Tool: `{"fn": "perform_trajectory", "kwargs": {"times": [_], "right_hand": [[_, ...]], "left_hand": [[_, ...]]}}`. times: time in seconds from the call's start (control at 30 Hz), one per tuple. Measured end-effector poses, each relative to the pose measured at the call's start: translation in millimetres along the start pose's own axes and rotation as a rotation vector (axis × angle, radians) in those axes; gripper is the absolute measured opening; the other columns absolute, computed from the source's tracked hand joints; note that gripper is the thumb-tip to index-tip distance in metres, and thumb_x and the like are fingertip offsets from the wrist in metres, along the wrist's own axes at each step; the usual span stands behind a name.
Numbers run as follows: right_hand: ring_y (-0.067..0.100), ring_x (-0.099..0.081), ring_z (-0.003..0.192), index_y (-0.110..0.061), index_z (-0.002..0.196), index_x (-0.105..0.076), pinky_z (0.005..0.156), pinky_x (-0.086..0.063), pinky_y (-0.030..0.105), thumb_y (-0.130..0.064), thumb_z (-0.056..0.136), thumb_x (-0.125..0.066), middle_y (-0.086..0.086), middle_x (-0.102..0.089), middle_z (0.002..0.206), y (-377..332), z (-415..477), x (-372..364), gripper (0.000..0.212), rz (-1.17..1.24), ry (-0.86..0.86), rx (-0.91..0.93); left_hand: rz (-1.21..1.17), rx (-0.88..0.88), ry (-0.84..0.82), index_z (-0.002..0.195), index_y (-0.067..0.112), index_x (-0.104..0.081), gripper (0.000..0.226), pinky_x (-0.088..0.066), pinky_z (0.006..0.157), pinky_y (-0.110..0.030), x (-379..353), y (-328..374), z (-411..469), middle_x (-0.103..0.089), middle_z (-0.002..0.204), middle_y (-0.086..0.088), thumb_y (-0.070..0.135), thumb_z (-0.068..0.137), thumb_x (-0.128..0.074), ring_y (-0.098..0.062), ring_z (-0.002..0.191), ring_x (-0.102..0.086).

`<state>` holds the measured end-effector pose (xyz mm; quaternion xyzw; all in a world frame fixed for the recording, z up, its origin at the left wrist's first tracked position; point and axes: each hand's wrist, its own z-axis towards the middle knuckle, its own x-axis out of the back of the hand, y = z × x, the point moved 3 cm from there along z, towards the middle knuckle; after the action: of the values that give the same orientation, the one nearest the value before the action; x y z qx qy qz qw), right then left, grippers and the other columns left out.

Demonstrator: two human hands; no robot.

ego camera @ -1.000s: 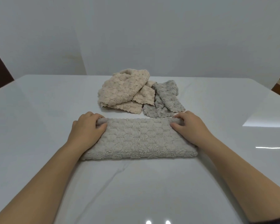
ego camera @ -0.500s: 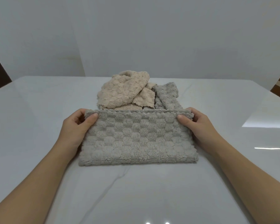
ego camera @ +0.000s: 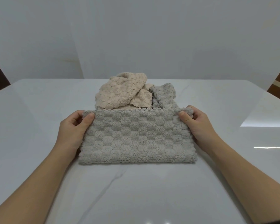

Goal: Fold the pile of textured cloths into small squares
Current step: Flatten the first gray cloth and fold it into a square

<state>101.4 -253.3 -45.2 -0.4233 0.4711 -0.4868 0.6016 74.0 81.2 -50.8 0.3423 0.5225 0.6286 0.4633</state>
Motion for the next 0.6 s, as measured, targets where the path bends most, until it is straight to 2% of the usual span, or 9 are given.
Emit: {"fn": "perform_trajectory", "kwargs": {"times": [0.07, 0.1, 0.17, 0.23, 0.33, 0.43, 0.5, 0.6], "right_hand": [[0.012, -0.068, 0.072, -0.010, 0.084, -0.066, 0.063, -0.055, 0.024, -0.057, 0.048, -0.089, 0.002, -0.071, 0.076, -0.1, 0.0, 1.5, 0.063, -0.015, 0.009, 0.008], [0.011, -0.067, 0.071, -0.011, 0.082, -0.067, 0.064, -0.054, 0.023, -0.054, 0.052, -0.088, 0.000, -0.071, 0.075, -0.4, -0.1, 1.2, 0.056, -0.030, 0.001, 0.001], [0.009, -0.067, 0.068, -0.016, 0.075, -0.071, 0.065, -0.055, 0.023, -0.042, 0.065, -0.081, -0.002, -0.071, 0.071, 0.0, -0.7, 0.0, 0.029, -0.021, -0.034, -0.036], [0.010, -0.068, 0.066, -0.010, 0.079, -0.068, 0.066, -0.056, 0.026, -0.027, 0.077, -0.068, 0.000, -0.071, 0.070, 2.3, -1.4, -1.0, 0.016, 0.036, -0.050, -0.084], [0.022, -0.070, 0.080, -0.011, 0.081, -0.070, 0.076, -0.059, 0.035, -0.029, 0.071, -0.071, 0.010, -0.072, 0.087, 4.0, -0.7, -1.3, 0.021, 0.107, -0.045, -0.104], [0.024, -0.068, 0.085, -0.015, 0.083, -0.070, 0.082, -0.058, 0.041, -0.035, 0.072, -0.072, 0.010, -0.071, 0.090, 2.8, -2.5, -3.3, 0.023, 0.091, 0.019, -0.068], [0.020, -0.066, 0.080, -0.013, 0.084, -0.064, 0.075, -0.057, 0.037, -0.031, 0.084, -0.067, 0.005, -0.069, 0.083, 2.6, -3.7, -3.5, 0.018, 0.018, 0.087, -0.014], [0.013, -0.057, 0.069, -0.014, 0.081, -0.056, 0.064, -0.050, 0.030, -0.023, 0.096, -0.059, -0.003, -0.061, 0.071, -4.6, -7.5, -4.4, 0.017, -0.171, 0.210, 0.108]], "left_hand": [[0.027, -0.015, 0.021, 0.069, 0.027, -0.069, 0.019, -0.049, 0.071, -0.031, 1.2, 1.2, 0.4, -0.066, 0.071, 0.011, 0.023, 0.087, -0.067, -0.011, 0.071, -0.058], [0.045, -0.028, 0.034, 0.070, 0.027, -0.069, 0.019, -0.049, 0.072, -0.031, 1.7, 2.3, 0.1, -0.067, 0.070, 0.012, 0.022, 0.088, -0.067, -0.009, 0.071, -0.058], [0.075, -0.058, 0.049, 0.074, 0.026, -0.070, 0.017, -0.050, 0.074, -0.030, 2.6, 4.1, -0.4, -0.068, 0.071, 0.014, 0.022, 0.090, -0.066, -0.007, 0.071, -0.060], [0.114, -0.086, 0.052, 0.078, 0.023, -0.069, 0.014, -0.051, 0.073, -0.029, 4.0, 5.1, 0.0, -0.068, 0.072, 0.014, 0.023, 0.091, -0.064, -0.007, 0.072, -0.060], [0.159, -0.117, 0.056, 0.079, 0.022, -0.066, 0.016, -0.049, 0.065, -0.019, 5.3, 4.3, 1.7, -0.064, 0.070, 0.015, 0.023, 0.094, -0.060, -0.002, 0.067, -0.056], [0.194, -0.177, 0.045, 0.080, 0.021, -0.063, 0.020, -0.044, 0.061, -0.011, 2.4, 6.9, -0.5, -0.060, 0.072, 0.011, 0.019, 0.097, -0.055, 0.001, 0.066, -0.052], [0.221, -0.201, 0.047, 0.080, 0.021, -0.060, 0.020, -0.043, 0.062, -0.016, 1.1, 8.4, -2.9, -0.057, 0.074, 0.007, 0.021, 0.098, -0.054, -0.001, 0.066, -0.050], [0.267, -0.234, 0.068, 0.083, 0.020, -0.056, 0.019, -0.042, 0.067, -0.032, -1.4, 12.1, -8.7, -0.056, 0.075, 0.007, 0.033, 0.096, -0.051, -0.009, 0.071, -0.049]]}}
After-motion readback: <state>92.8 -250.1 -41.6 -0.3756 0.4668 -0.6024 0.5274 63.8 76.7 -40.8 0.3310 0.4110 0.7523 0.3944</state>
